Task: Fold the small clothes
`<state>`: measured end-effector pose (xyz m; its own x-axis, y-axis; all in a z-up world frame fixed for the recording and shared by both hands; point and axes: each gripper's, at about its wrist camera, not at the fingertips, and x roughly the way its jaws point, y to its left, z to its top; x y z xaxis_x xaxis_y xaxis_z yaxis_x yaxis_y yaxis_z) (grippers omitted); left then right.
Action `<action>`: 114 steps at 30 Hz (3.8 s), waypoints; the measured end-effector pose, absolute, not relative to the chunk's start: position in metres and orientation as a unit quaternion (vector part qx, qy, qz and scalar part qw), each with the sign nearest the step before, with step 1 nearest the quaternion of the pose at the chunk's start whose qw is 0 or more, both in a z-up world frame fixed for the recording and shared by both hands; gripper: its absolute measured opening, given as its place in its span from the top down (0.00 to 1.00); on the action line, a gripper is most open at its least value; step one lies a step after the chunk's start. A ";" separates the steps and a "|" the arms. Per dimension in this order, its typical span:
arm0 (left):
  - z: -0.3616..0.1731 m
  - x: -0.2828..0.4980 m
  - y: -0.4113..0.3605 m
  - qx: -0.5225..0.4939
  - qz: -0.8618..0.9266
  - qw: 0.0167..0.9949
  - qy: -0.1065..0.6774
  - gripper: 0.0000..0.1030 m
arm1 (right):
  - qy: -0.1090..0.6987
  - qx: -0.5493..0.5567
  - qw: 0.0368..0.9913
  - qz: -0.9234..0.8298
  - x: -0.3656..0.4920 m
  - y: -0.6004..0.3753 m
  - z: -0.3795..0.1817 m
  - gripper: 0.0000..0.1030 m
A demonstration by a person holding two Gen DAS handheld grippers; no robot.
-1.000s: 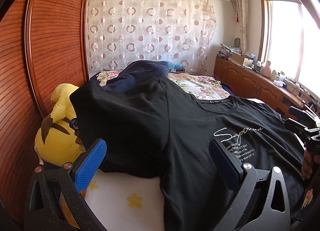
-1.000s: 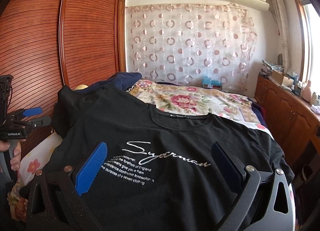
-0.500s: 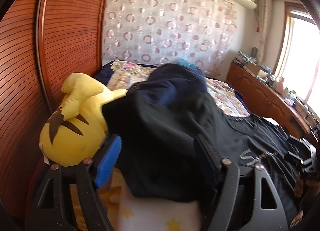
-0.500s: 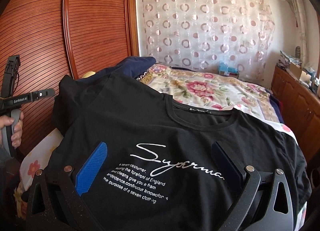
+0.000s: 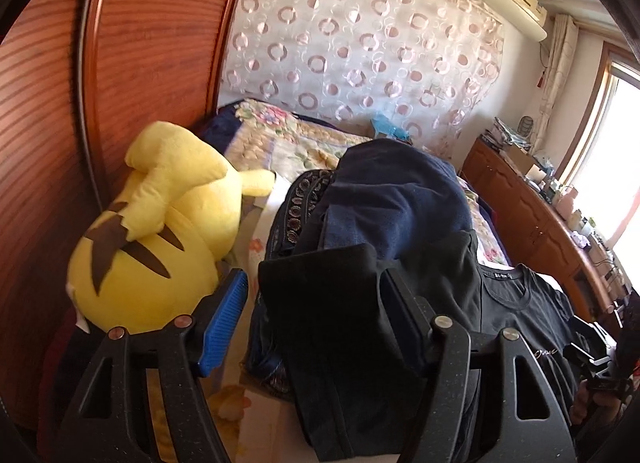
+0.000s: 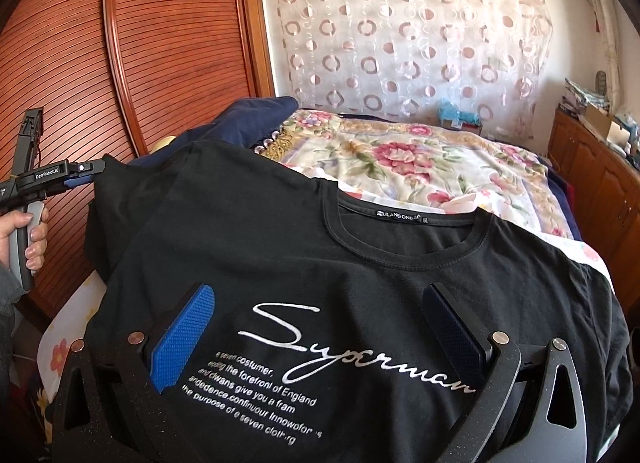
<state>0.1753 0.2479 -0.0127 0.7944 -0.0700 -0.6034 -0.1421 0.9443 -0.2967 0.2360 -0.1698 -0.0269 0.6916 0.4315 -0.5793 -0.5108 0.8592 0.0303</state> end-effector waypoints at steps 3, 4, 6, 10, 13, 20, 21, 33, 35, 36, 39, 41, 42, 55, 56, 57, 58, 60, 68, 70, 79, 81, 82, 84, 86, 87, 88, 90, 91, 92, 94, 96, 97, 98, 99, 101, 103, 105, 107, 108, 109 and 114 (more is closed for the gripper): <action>-0.014 0.174 0.246 -0.170 0.015 0.933 0.317 0.54 | 0.302 -0.063 0.917 0.253 0.244 -0.169 -0.029 0.00; -0.012 0.171 0.244 -0.166 0.013 0.935 0.313 0.64 | 0.303 -0.062 0.917 0.252 0.245 -0.169 -0.029 0.00; -0.005 0.162 0.235 -0.142 0.018 0.944 0.298 0.77 | 0.303 -0.061 0.918 0.249 0.247 -0.170 -0.030 0.00; 0.002 0.151 0.216 -0.097 0.025 0.951 0.292 0.92 | 0.309 -0.058 0.918 0.244 0.249 -0.174 -0.035 0.00; 0.011 0.142 0.207 -0.081 0.029 0.957 0.277 0.93 | 0.312 -0.056 0.917 0.242 0.248 -0.176 -0.038 0.00; 0.051 0.148 0.164 -0.054 -0.024 0.964 0.260 0.94 | 0.308 -0.054 0.921 0.234 0.240 -0.182 -0.033 0.00; 0.055 0.152 0.156 -0.049 -0.030 0.964 0.259 0.94 | 0.306 -0.052 0.922 0.230 0.240 -0.185 -0.031 0.00; 0.062 0.217 0.072 -0.013 -0.102 0.945 0.309 0.81 | 0.291 -0.031 0.939 0.182 0.202 -0.220 -0.027 0.00; 0.066 0.213 0.076 -0.026 -0.114 0.947 0.300 0.75 | 0.298 -0.029 0.937 0.178 0.198 -0.220 -0.031 0.00; 0.067 0.209 0.076 -0.028 -0.117 0.947 0.298 0.73 | 0.302 -0.029 0.936 0.177 0.195 -0.220 -0.034 0.00; 0.072 0.200 0.080 -0.027 -0.109 0.950 0.291 0.63 | 0.315 -0.031 0.932 0.177 0.192 -0.213 -0.037 0.00; 0.072 0.193 0.087 -0.023 -0.097 0.951 0.292 0.59 | 0.320 -0.031 0.929 0.182 0.194 -0.206 -0.035 0.00; 0.070 0.189 0.094 -0.022 -0.089 0.951 0.294 0.56 | 0.321 -0.030 0.928 0.186 0.196 -0.202 -0.034 0.00; -0.006 0.150 0.161 -0.066 -0.012 0.935 0.347 0.36 | 0.317 -0.060 0.908 0.267 0.194 -0.135 -0.019 0.05; -0.010 0.151 0.162 -0.071 -0.017 0.934 0.350 0.39 | 0.317 -0.061 0.907 0.270 0.197 -0.136 -0.019 0.04; -0.015 0.152 0.162 -0.076 -0.021 0.932 0.355 0.41 | 0.318 -0.064 0.906 0.273 0.194 -0.133 -0.019 0.05; -0.018 0.154 0.162 -0.080 -0.022 0.930 0.357 0.46 | 0.319 -0.066 0.905 0.274 0.196 -0.133 -0.019 0.05; -0.022 0.157 0.163 -0.091 -0.032 0.930 0.355 0.50 | 0.319 -0.069 0.904 0.276 0.207 -0.140 -0.018 0.05; -0.013 0.150 0.146 -0.100 -0.078 0.932 0.339 0.94 | 0.328 -0.067 0.905 0.262 0.230 -0.144 -0.016 0.05; -0.003 0.142 0.132 -0.094 -0.089 0.936 0.329 0.94 | 0.330 -0.066 0.907 0.254 0.230 -0.147 -0.016 0.04; 0.017 0.131 0.057 -0.053 -0.177 0.926 0.330 0.70 | 0.323 -0.055 0.918 0.225 0.228 -0.165 -0.012 0.05; 0.017 0.136 0.055 -0.048 -0.172 0.925 0.335 0.64 | 0.324 -0.054 0.918 0.224 0.224 -0.165 -0.014 0.05; 0.016 0.137 0.056 -0.045 -0.169 0.926 0.336 0.64 | 0.324 -0.055 0.917 0.225 0.223 -0.164 -0.015 0.05; 0.014 0.142 0.059 -0.039 -0.156 0.926 0.343 0.63 | 0.325 -0.056 0.916 0.226 0.220 -0.162 -0.017 0.05; 0.012 0.146 0.063 -0.037 -0.149 0.925 0.347 0.63 | 0.327 -0.054 0.915 0.231 0.217 -0.160 -0.017 0.05; 0.011 0.148 0.064 -0.037 -0.146 0.925 0.349 0.63 | 0.328 -0.055 0.913 0.234 0.217 -0.159 -0.018 0.05; 0.009 0.151 0.067 -0.034 -0.139 0.926 0.350 0.63 | 0.330 -0.055 0.912 0.238 0.219 -0.159 -0.018 0.05; 0.006 0.153 0.071 -0.025 -0.124 0.928 0.351 0.63 | 0.335 -0.054 0.906 0.253 0.221 -0.156 -0.019 0.12; 0.005 0.154 0.073 -0.021 -0.118 0.929 0.351 0.58 | 0.338 -0.056 0.902 0.261 0.221 -0.152 -0.020 0.15; 0.004 0.155 0.074 -0.021 -0.114 0.929 0.351 0.53 | 0.340 -0.057 0.900 0.268 0.222 -0.149 -0.021 0.19; 0.001 0.160 0.077 -0.020 -0.111 0.928 0.355 0.52 | 0.343 -0.065 0.894 0.280 0.224 -0.143 -0.023 0.21; -0.001 0.166 0.077 -0.009 -0.109 0.927 0.358 0.52 | 0.344 -0.073 0.891 0.287 0.226 -0.138 -0.025 0.22; -0.002 0.171 0.076 -0.002 -0.108 0.926 0.361 0.52 | 0.345 -0.075 0.890 0.287 0.228 -0.137 -0.026 0.22; -0.003 0.174 0.074 0.004 -0.108 0.925 0.364 0.52 | 0.346 -0.076 0.890 0.287 0.229 -0.137 -0.028 0.22; -0.003 0.178 0.072 0.010 -0.108 0.924 0.367 0.52 | 0.348 -0.076 0.890 0.286 0.231 -0.138 -0.029 0.22; -0.004 0.184 0.068 0.011 -0.115 0.922 0.369 0.52 | 0.352 -0.072 0.890 0.281 0.233 -0.141 -0.032 0.22; -0.007 0.194 0.062 0.012 -0.121 0.918 0.378 0.52 | 0.355 -0.070 0.890 0.276 0.235 -0.147 -0.033 0.22; -0.009 0.201 0.056 0.020 -0.118 0.916 0.382 0.52 | 0.357 -0.070 0.892 0.268 0.235 -0.154 -0.034 0.22; -0.012 0.209 0.049 0.027 -0.124 0.913 0.387 0.52 | 0.358 -0.072 0.894 0.260 0.232 -0.159 -0.034 0.22; -0.013 0.213 0.045 0.029 -0.127 0.911 0.392 0.52 | 0.358 -0.073 0.895 0.254 0.232 -0.162 -0.034 0.22; -0.015 0.217 0.041 0.030 -0.134 0.908 0.396 0.52 | 0.359 -0.073 0.896 0.250 0.232 -0.167 -0.034 0.22; -0.026 0.243 0.021 0.047 -0.146 0.894 0.420 0.63 | 0.368 -0.068 0.897 0.234 0.235 -0.180 -0.038 0.22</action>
